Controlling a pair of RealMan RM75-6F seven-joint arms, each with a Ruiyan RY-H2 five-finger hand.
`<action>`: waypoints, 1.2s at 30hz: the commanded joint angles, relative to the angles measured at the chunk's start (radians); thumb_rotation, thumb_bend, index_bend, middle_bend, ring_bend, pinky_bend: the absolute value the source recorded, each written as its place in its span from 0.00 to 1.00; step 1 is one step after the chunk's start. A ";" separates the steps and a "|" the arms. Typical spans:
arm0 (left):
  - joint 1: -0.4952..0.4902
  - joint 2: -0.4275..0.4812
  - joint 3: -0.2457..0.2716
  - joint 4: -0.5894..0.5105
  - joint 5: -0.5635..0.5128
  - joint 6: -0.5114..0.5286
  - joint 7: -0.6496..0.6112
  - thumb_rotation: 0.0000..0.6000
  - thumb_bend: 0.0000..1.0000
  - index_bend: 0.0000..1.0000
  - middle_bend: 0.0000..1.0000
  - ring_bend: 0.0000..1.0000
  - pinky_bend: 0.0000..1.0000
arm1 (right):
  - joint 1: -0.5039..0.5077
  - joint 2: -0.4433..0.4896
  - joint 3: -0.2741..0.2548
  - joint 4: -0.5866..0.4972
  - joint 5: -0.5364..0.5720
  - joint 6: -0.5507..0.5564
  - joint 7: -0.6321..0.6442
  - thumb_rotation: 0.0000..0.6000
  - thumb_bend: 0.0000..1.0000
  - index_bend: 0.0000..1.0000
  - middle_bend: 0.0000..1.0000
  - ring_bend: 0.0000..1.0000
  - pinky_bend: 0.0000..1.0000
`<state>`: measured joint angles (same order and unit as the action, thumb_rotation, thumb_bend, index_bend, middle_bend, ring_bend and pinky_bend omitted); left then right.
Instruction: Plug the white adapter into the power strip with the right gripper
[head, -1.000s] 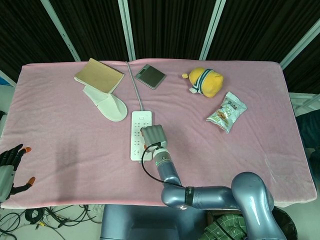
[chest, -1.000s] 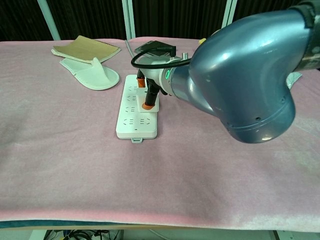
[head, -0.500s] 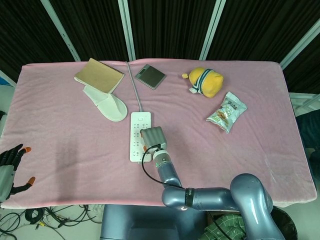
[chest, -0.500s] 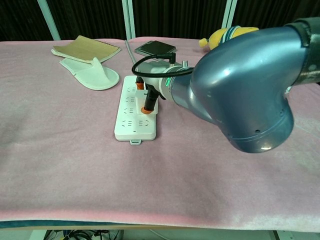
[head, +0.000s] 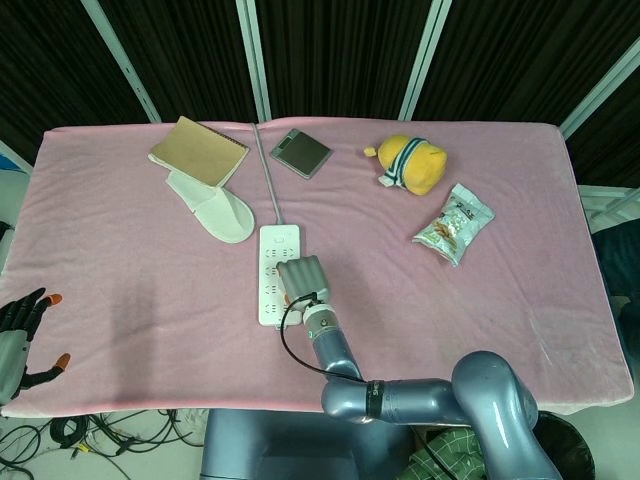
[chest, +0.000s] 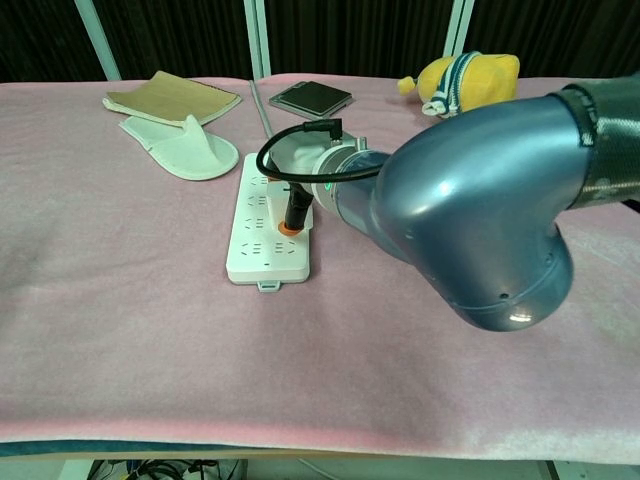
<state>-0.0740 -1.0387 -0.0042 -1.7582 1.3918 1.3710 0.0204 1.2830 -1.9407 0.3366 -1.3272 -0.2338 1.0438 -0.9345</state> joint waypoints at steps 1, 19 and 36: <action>0.000 0.000 0.000 0.000 0.000 0.000 0.000 1.00 0.28 0.11 0.01 0.00 0.00 | -0.005 -0.001 -0.002 0.002 0.002 -0.003 -0.001 1.00 0.67 1.00 0.86 0.79 0.57; 0.000 -0.001 0.000 0.001 0.001 0.001 0.003 1.00 0.28 0.11 0.01 0.00 0.00 | -0.023 -0.004 -0.002 0.008 0.000 -0.035 -0.004 1.00 0.56 0.93 0.68 0.69 0.57; 0.000 -0.001 0.000 0.002 0.001 0.001 0.003 1.00 0.28 0.11 0.01 0.00 0.00 | -0.045 0.070 0.057 -0.080 0.056 -0.027 0.019 1.00 0.31 0.42 0.31 0.49 0.40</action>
<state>-0.0738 -1.0396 -0.0042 -1.7562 1.3925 1.3724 0.0233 1.2436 -1.8839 0.3839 -1.3940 -0.1858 1.0132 -0.9213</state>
